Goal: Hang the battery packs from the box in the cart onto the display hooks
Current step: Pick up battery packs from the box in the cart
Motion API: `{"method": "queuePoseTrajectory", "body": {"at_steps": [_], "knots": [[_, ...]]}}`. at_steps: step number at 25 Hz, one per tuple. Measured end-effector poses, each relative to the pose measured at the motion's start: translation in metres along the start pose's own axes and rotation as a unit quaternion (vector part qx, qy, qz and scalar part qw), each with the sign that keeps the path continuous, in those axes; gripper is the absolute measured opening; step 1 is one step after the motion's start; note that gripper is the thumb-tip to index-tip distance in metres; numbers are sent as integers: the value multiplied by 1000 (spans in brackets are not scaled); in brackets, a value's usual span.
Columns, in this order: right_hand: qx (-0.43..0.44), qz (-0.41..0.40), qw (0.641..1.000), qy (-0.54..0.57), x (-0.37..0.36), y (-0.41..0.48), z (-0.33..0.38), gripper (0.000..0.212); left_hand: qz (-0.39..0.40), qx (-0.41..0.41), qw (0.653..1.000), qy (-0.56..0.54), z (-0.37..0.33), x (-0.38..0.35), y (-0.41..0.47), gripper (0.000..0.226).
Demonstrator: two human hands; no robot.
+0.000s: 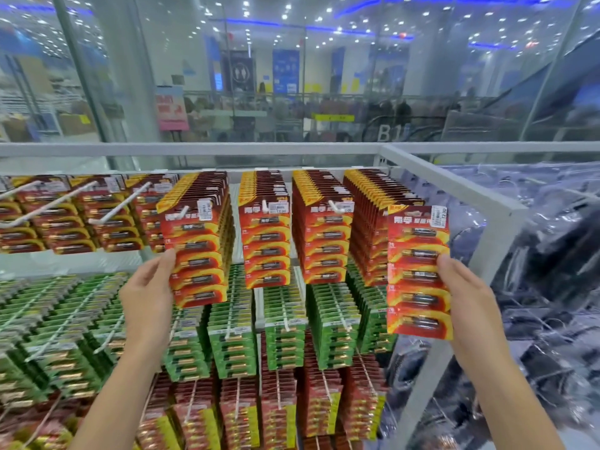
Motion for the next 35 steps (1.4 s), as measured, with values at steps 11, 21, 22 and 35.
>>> {"method": "queuePoseTrajectory", "body": {"at_steps": [11, 21, 22, 35], "knots": [[-6, -14, 1000, 8, 2, 20, -8, 23, 2, -37, 998, 47, -1, 10, -3, 24], [-1, -13, 998, -56, -25, 72, -30, 35, -3, -49, 997, 52, 0, 6, -4, 24], [0, -14, 998, -54, -25, 74, -34, 35, -2, -50, 997, 56, 2, 7, -3, 26], [17, -56, 986, -154, 9, 35, -91, 40, 22, 59, 989, 131, 75, 45, -73, 25]]}}
Point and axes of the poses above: each hand's wrist, its own y-axis towards the middle knuckle, its own x-axis out of the back of the hand, z = x × y, the point moved 9 cm from there along y, towards the middle knuckle, and after that the axes turned 6 degrees about -z, right-handed, at the moved point
